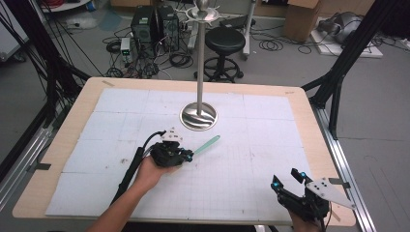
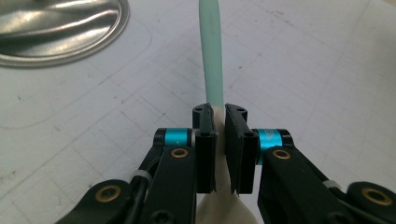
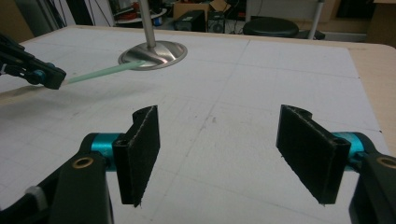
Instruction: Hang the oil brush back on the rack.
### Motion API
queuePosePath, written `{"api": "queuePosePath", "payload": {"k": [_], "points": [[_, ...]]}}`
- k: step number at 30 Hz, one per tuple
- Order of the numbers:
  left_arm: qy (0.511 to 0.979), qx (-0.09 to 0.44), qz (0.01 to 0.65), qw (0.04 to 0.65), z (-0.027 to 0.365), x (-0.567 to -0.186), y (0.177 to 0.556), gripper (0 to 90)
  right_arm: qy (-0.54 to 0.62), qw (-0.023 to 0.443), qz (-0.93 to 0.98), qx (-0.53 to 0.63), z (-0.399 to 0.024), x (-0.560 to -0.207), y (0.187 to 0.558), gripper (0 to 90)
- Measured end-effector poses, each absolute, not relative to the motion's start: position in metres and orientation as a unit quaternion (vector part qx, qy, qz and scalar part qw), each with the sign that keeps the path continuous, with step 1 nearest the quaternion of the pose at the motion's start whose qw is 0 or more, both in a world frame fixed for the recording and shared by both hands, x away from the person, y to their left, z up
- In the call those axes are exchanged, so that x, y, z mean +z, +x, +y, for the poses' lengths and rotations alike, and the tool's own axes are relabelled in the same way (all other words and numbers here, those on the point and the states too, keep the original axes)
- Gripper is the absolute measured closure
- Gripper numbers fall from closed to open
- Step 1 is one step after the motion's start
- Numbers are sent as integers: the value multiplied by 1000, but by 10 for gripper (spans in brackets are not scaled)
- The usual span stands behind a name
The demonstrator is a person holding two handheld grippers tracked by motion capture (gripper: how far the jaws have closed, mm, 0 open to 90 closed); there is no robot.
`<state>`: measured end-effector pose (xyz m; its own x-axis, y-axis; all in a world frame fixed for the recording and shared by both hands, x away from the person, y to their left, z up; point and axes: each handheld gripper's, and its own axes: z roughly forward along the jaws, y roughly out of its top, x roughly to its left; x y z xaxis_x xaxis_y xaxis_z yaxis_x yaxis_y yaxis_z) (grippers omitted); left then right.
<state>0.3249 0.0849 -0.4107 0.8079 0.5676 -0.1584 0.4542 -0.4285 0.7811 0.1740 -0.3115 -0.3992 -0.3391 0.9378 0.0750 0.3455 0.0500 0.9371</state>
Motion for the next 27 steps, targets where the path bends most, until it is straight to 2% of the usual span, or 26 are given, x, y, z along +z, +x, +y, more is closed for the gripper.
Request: {"api": "queuePosePath", "payload": {"k": [9, 16, 27], "points": [[805, 68, 280, 519, 106, -391, 301, 824, 475, 272, 652, 525, -298, -396, 184, 233], [786, 69, 256, 559, 122, -382, 285, 824, 436, 248, 663, 555, -266, -387, 199, 184], [763, 71, 225, 601, 131, -373, 264, 823, 384, 191, 675, 600, -215, -365, 227, 184]]}}
